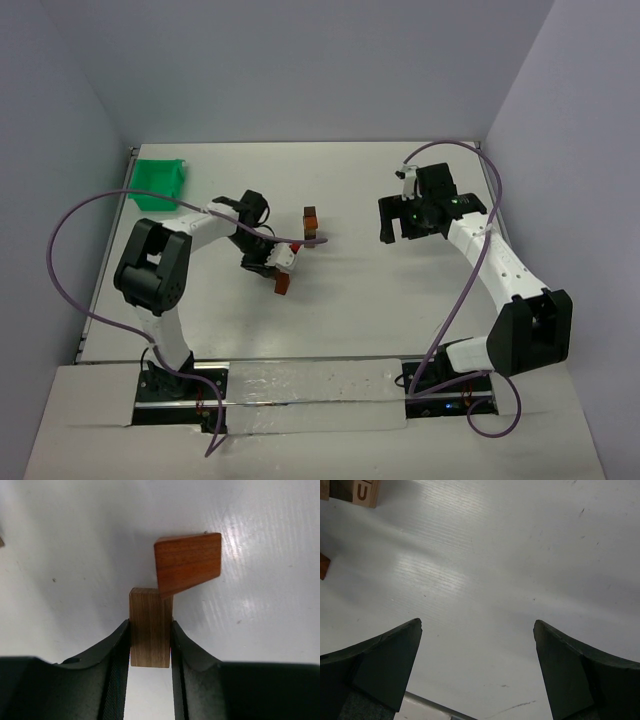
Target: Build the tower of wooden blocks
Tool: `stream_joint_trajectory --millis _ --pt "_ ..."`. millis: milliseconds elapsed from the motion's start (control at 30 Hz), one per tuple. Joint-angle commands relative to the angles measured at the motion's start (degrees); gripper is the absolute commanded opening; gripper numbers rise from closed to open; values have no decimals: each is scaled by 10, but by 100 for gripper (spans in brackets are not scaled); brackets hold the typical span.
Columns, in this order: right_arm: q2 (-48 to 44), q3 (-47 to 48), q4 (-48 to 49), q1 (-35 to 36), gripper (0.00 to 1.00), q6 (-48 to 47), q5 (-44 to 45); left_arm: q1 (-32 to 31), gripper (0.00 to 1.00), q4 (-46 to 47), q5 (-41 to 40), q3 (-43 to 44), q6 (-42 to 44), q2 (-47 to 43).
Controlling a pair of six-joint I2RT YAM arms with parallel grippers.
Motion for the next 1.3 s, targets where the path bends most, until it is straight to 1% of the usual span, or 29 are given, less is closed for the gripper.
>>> stream_joint_trajectory --millis 0,33,100,133,167,200,233,267,300,333,400,467,500,567,600,633,667,700,733,800,900,1033,1167,1267 --pt "1 31 -4 -4 100 -2 3 2 0 -28 -7 -18 -78 -76" --pt "0 31 -4 -3 100 -2 3 6 0 -28 -2 -21 -95 -93" --pt "0 33 -4 -3 100 -1 -2 13 0 -15 6 -24 -183 -148" --pt "1 34 -5 -4 100 1 -4 13 0 4 4 -20 -272 -175" --pt "3 35 -5 -4 100 2 -7 13 0 26 4 -12 -339 -207" --pt "5 36 -5 -3 100 5 -8 13 0 47 1 -2 -383 -236" --pt "7 36 -5 -3 100 7 -10 8 0 75 -8 7 -451 -257" --pt "10 37 -5 -3 100 9 -12 -3 0 119 -23 17 -546 -281" --pt "13 38 -6 -3 100 9 -13 -18 0 156 -63 21 -621 -293" --pt "17 38 -7 -3 100 9 -12 -54 0 200 -171 22 -728 -303" --pt "21 35 -6 -3 100 9 -10 -96 0 204 -322 56 -835 -297" --pt "25 33 -6 -3 100 22 -10 -122 0 178 -362 84 -890 -276" --pt "28 33 -8 -3 100 23 -10 -127 0 160 -379 109 -934 -259" --pt "32 35 -13 -3 100 26 -9 -140 0 102 -404 169 -1013 -203" --pt "33 37 -15 -3 100 25 -8 -140 0 79 -411 196 -1042 -181" --pt "33 38 -15 -3 100 25 -8 -140 0 78 -417 222 -1065 -159" --pt "33 40 -18 -3 100 24 -4 -140 0 40 -426 272 -1099 -118" --pt "33 41 -21 -3 100 24 -3 -140 0 -6 -425 300 -1131 -95" --pt "33 41 -22 -3 100 23 -2 -141 0 -32 -429 350 -1146 -70" --pt "34 40 -21 -4 100 25 3 -141 0 -86 -425 411 -1186 -3" --pt "36 42 -20 -7 100 29 3 -146 0 -89 -425 422 -1220 19" --pt "40 53 -21 -14 100 35 2 -168 0 -46 -457 383 -1240 6" --pt "46 71 -24 -18 100 44 -4 -182 1 -39 -529 380 -1244 26" --pt "52 83 -29 -18 100 46 -7 -187 2 -39 -556 394 -1244 43"
